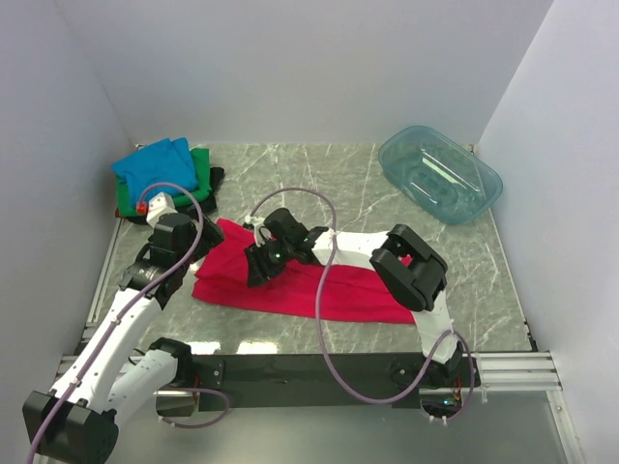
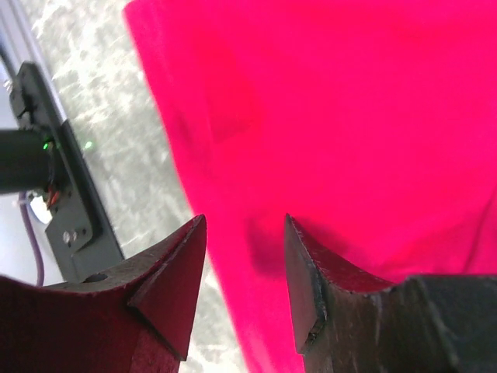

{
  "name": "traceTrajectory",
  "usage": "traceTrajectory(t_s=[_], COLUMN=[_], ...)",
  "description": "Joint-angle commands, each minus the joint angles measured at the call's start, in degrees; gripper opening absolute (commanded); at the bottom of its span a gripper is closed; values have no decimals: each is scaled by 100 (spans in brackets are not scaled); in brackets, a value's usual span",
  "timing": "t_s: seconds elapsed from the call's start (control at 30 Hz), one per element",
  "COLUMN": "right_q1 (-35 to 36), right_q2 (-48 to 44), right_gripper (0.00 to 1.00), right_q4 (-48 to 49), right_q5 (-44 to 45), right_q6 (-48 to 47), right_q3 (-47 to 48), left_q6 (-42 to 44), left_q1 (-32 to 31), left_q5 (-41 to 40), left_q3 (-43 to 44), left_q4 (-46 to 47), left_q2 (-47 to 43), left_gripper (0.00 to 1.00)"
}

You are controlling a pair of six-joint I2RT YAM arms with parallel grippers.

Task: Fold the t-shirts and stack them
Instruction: Fold the tshirt

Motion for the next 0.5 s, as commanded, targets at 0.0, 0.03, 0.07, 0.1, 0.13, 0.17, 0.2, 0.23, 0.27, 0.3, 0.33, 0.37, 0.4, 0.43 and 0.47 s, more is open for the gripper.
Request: traceTrajectory(t_s=[0.0, 0.03, 0.07, 0.1, 0.13, 0.17, 0.2, 0.23, 0.27, 0.3, 0.33, 0.37, 0.4, 0.43, 0.47], right_q1=[94, 103, 130, 121, 130, 147, 147, 147, 130, 112, 77, 60, 33, -28, -72], right_q2=[-542, -560, -604, -622, -648, -718, -771, -832, -1007, -1122, -1245, -1455, -1570, -1780, -1878], right_gripper=[52, 52, 52, 51, 51, 51, 51, 51, 51, 51, 51, 51, 51, 51, 51], right_q4=[327, 327, 327, 318, 318, 292, 265, 239, 204, 178, 116, -23, -94, -165, -313], right_q5=[-164, -190, -199, -217, -226, -191, -95, -16, 203, 353, 520, 852, 1003, 1196, 1346], right_q6=[-179, -214, -231, -266, -275, -276, -284, -215, -188, -153, -92, -74, -47, -12, 14], right_q3=[-160, -186, -212, -221, -239, -291, -327, -370, -510, -581, -660, -783, -854, -924, -1090], left_q6=[-15, -15, -6, 3, -6, -6, 3, -14, -23, -32, -23, -32, -32, -50, -67], left_q1=[26, 26, 17, 26, 26, 26, 26, 26, 26, 26, 26, 17, 17, 8, -1], left_q5=[-69, -69, -52, -60, -52, -43, -8, 1, 1, -16, 62, 106, 211, 264, 326], left_q3=[30, 30, 30, 38, 21, 12, -5, -14, -49, -84, -119, -198, -234, -269, -348], left_q4=[71, 71, 79, 79, 79, 97, 114, 141, 202, 255, 307, 430, 492, 545, 641], left_q2=[46, 72, 81, 99, 108, 117, 125, 152, 195, 231, 370, 450, 633, 731, 828], left_gripper=[89, 89, 89, 89, 89, 89, 90, 90, 90, 90, 91, 91, 91, 91, 91])
